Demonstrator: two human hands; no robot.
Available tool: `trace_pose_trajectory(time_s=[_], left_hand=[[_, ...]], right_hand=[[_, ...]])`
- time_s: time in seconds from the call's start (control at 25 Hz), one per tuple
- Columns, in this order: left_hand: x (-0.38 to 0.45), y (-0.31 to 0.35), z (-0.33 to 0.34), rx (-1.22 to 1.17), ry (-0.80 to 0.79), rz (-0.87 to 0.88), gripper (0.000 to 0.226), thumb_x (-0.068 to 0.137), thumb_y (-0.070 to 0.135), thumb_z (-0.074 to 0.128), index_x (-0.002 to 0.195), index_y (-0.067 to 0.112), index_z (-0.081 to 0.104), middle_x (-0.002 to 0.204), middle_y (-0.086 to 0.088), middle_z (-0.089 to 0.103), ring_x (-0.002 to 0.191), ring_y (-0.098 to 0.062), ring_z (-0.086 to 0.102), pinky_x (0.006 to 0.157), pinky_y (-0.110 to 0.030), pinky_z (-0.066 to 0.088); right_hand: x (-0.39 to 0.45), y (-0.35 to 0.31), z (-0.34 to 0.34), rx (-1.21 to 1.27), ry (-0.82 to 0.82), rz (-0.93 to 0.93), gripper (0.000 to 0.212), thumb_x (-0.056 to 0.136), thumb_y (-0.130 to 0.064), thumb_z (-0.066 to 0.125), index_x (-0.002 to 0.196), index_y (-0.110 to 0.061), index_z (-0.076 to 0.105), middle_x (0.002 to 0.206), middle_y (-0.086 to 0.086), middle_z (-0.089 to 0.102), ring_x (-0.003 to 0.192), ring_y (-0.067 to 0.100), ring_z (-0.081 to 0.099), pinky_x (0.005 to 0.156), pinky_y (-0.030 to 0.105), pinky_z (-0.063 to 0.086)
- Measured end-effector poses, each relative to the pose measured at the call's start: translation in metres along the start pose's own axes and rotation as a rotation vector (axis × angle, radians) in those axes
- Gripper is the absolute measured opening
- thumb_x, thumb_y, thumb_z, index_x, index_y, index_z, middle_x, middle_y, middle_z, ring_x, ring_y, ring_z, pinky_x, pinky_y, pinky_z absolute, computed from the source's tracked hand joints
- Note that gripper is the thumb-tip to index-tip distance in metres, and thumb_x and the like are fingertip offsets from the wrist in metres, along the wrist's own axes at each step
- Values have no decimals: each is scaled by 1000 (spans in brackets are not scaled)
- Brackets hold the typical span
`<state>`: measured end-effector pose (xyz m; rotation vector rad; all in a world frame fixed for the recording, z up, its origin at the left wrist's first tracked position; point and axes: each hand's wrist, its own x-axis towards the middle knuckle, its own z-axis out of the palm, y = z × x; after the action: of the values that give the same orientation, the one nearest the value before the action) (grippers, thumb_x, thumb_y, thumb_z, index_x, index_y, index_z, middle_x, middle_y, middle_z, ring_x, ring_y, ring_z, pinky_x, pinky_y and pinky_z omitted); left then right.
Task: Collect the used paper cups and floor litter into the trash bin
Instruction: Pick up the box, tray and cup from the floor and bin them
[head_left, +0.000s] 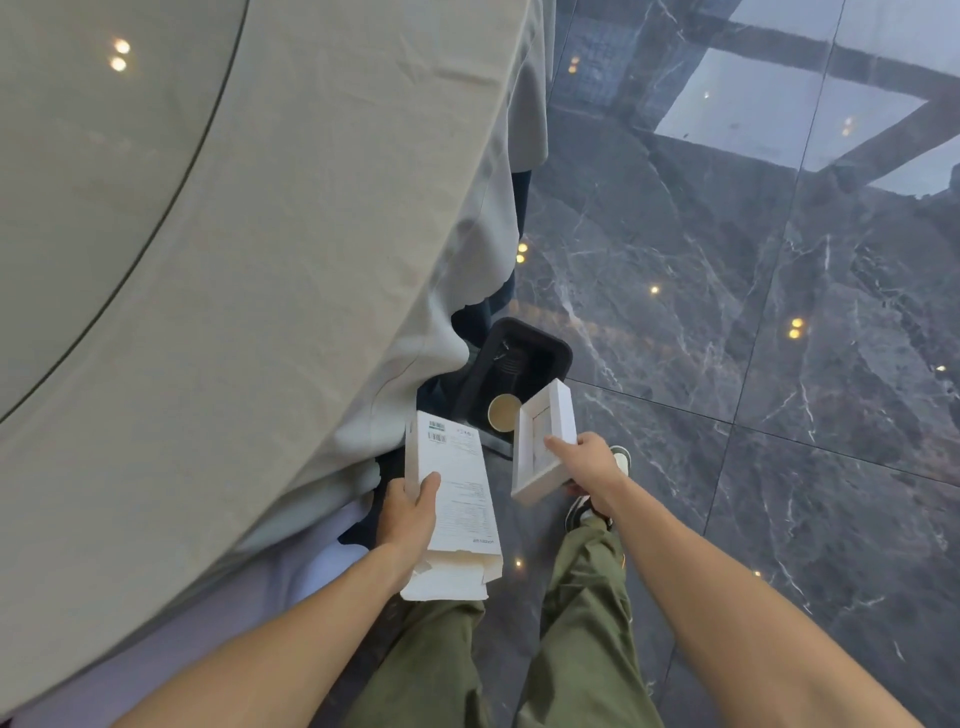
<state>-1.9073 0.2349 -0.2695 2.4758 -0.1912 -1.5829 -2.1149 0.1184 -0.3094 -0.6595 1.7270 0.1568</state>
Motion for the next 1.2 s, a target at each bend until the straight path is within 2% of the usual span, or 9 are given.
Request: trace_pose_trajectory(time_s=[0.2,0.36,0.48,0.6,0.68,0.84,0.96,1.04,1.2], left_hand=[[1,3,1,-20,-44,34,35,104,32,48,126,6,52,112,-10,62,80,-10,54,61,-26,37],[2,10,6,-92,-82,33,29,104,32,47,123,11,53,107,-2,64,85,-10,57,64,-28,40],[3,21,12,-143,-103,9,27,104,36,46,118,17,56,110,-3,68,90,-14,62,69,-33,48],[6,29,18,-178,-94,-23,25,103,39,47,112,21,60,103,1,70,88,-18,65,73,-37,51],[9,31,19,-187,-105,-35,21,104,39,49,109,21,61,99,3,70,87,-19,66,75,-38,54],[12,28,17,-209,-201,-72,17,102,36,57,104,20,62,108,-8,72,93,-25,72,77,-37,59],[14,20,14,-110,-197,-53,7,101,33,59,100,27,62,110,-11,71,94,-27,73,79,-35,60],[17,15,14,-82,-200,-46,10,100,33,60,103,25,65,110,-12,72,101,-29,74,79,-34,60],[19,16,12,-118,-200,-40,9,99,31,61,100,24,66,104,-9,72,85,-22,71,72,-30,56]], right_hand=[[12,-26,7,53,-24,-16,38,100,-38,60,110,-2,62,96,16,68,84,29,68,74,45,66],[0,-24,8,38,-23,-44,37,100,-37,61,116,-4,60,98,15,68,101,36,72,85,50,64],[-11,-10,2,62,-402,55,54,92,-52,70,120,-7,63,116,18,73,105,36,74,88,50,63],[-17,7,6,36,-720,87,36,95,-33,70,126,-15,69,125,10,75,116,36,71,97,50,58],[-11,16,11,109,-661,88,33,93,-21,69,124,-9,68,125,14,74,110,33,71,98,49,55],[3,20,15,260,-297,40,49,81,-31,70,122,-5,67,118,20,75,105,33,73,91,48,59],[9,7,14,135,-67,-8,36,91,-30,68,116,-6,61,113,14,73,95,30,72,68,39,58],[13,-7,13,74,-38,-15,36,94,-35,67,115,-7,62,106,10,71,82,23,68,57,35,55],[16,-31,12,39,-8,-18,36,97,-41,63,106,-6,59,109,17,67,95,32,70,78,45,64]])
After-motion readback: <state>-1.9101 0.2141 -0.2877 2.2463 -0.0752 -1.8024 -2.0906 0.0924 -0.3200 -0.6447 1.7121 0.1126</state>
